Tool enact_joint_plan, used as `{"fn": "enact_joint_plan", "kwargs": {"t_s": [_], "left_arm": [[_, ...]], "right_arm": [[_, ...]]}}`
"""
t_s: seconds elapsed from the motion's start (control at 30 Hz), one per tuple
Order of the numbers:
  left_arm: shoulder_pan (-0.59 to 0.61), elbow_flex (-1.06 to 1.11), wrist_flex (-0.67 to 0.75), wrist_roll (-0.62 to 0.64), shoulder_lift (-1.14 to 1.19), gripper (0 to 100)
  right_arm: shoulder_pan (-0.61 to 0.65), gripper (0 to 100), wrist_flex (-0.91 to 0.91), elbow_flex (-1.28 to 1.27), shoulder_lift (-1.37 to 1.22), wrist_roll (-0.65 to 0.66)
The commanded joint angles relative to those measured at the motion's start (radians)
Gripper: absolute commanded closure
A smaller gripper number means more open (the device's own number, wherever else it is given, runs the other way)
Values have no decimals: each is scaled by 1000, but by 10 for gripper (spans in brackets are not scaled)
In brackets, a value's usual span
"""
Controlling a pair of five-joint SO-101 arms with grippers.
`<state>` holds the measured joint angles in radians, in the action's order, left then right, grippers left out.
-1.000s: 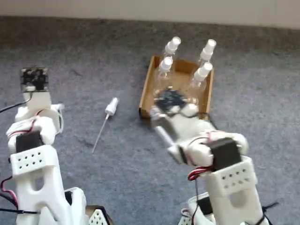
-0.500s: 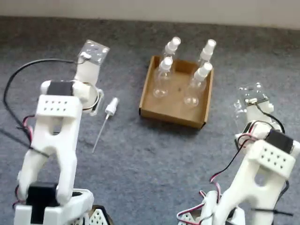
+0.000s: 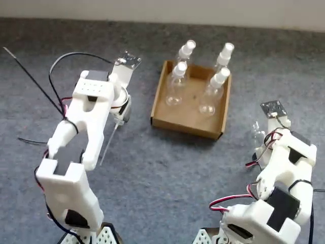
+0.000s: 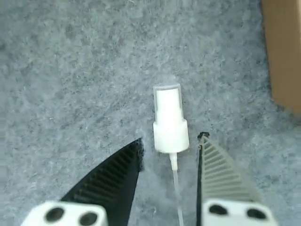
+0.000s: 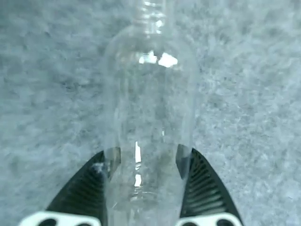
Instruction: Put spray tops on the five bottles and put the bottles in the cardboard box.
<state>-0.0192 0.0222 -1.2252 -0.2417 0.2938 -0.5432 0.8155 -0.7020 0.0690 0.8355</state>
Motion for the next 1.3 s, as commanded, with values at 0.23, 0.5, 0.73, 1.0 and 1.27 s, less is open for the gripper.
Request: {"fn": "enact_joint_plan", "kwargs": {"t_s": [0.23,0.5,0.73,1.0,1.27], "left_arm": [[-19,-156,0,-6,189,902],[-15,-156,-8,63,188,976],[-7,-156,-130,195,133,980],[-13,148,-72,198,-194,980],[-8,461,149,192,-335,978]], "right_arm": [[-64,949,-21,7,-5,51],[-91,838,-21,-1,-4,118],[-160,836,-19,7,-2,120],[-159,836,133,45,-2,118],[-145,759,298,165,-4,118]]}}
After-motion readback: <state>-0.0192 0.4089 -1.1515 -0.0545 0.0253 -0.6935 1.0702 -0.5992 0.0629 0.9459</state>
